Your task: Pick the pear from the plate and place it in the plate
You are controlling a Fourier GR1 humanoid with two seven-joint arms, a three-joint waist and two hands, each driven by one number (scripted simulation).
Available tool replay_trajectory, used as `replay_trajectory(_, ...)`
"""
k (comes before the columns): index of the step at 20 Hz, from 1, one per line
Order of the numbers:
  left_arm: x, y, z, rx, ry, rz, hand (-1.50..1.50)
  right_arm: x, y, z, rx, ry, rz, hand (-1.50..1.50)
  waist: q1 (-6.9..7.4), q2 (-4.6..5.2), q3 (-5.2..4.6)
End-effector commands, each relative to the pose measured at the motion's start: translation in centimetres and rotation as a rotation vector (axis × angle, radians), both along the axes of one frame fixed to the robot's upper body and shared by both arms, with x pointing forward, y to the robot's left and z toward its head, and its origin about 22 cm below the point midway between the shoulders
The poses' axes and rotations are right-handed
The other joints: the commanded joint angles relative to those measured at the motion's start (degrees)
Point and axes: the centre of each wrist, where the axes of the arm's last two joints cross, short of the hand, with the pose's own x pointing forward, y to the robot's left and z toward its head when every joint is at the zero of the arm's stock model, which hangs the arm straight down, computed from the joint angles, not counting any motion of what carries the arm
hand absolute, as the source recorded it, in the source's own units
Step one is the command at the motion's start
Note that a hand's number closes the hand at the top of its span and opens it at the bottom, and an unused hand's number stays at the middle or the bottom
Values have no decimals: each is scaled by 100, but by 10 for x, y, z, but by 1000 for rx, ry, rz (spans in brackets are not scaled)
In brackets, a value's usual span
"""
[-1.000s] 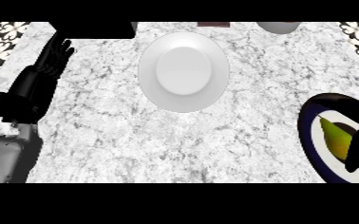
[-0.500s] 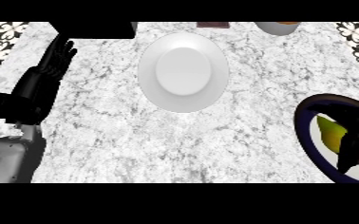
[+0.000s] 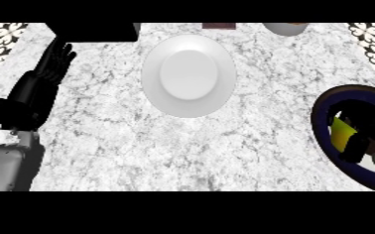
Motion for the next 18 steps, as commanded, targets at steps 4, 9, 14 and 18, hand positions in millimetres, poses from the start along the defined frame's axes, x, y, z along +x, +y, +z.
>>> replay_trajectory(4,-5,14,-1,3,21,72,0,-41,6,-20,-143,-221,-445,150,-473,-111,26)
replay_trajectory(9,-7,8,-2,5,14,64,0,-76,65,12,-134,-424,-458,150,-319,-64,29)
replay_trajectory(14,-10,14,-9,10,14,45,0,-104,118,70,5,-633,-374,150,-171,-22,32)
replay_trajectory(18,-3,-1,2,12,-4,4,0,-117,166,100,155,-774,-308,150,13,14,40)
